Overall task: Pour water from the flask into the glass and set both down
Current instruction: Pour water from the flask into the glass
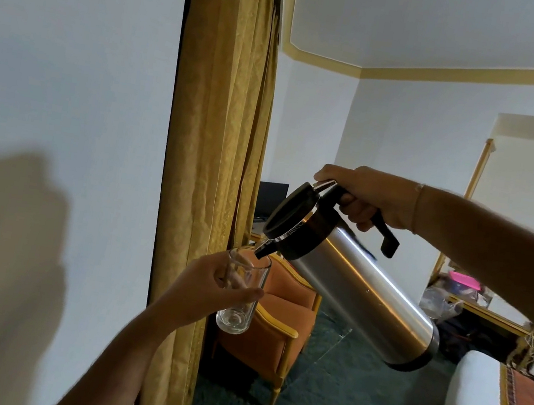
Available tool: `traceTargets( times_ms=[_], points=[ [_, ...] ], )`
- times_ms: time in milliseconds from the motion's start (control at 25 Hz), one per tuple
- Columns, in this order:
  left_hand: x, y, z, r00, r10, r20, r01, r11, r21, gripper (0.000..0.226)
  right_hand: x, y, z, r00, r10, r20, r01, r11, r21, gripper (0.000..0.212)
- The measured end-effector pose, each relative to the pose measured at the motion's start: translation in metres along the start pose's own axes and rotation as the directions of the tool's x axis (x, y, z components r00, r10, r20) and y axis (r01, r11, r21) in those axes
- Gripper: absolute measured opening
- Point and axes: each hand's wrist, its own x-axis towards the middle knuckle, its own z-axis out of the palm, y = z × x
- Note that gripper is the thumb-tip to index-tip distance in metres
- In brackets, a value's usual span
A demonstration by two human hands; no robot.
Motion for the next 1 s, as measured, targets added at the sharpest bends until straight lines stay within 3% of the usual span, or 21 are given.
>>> traceTargets(
  times_ms=[240,400,520,760,920,1000],
  points=[
    [-0.004,-0.003,0.000,1.000,-0.002,0.000,0.002,1.000,-0.007,0.068,0.000,-0.014,0.000,0.998,0.019,0.060,-0.010,0.990,-0.138,0.062],
    [-0.006,-0.007,0.003,1.000,0.023,0.009,-0.023,0.999,0.048,0.073,-0.003,-0.028,0.005,0.993,0.051,0.109,-0.024,0.972,-0.233,0.063],
    [-0.009,-0.005,0.008,1.000,0.019,0.010,-0.020,0.997,0.069,0.082,-0.005,-0.034,0.004,0.995,0.053,0.090,-0.029,0.968,-0.248,0.065],
    [-0.016,-0.004,0.010,0.999,0.035,0.022,-0.037,0.991,0.125,0.078,-0.012,-0.046,0.006,0.995,0.050,0.084,-0.020,0.946,-0.325,0.063],
    [-0.016,-0.009,0.012,0.998,0.062,0.029,-0.065,0.990,0.123,0.048,-0.018,-0.056,0.007,0.994,0.055,0.095,-0.015,0.927,-0.374,0.062],
    [-0.017,-0.010,0.011,0.997,0.070,0.021,-0.072,0.992,0.102,0.046,-0.020,-0.061,0.006,0.994,0.051,0.098,-0.011,0.927,-0.374,0.062]
  ],
)
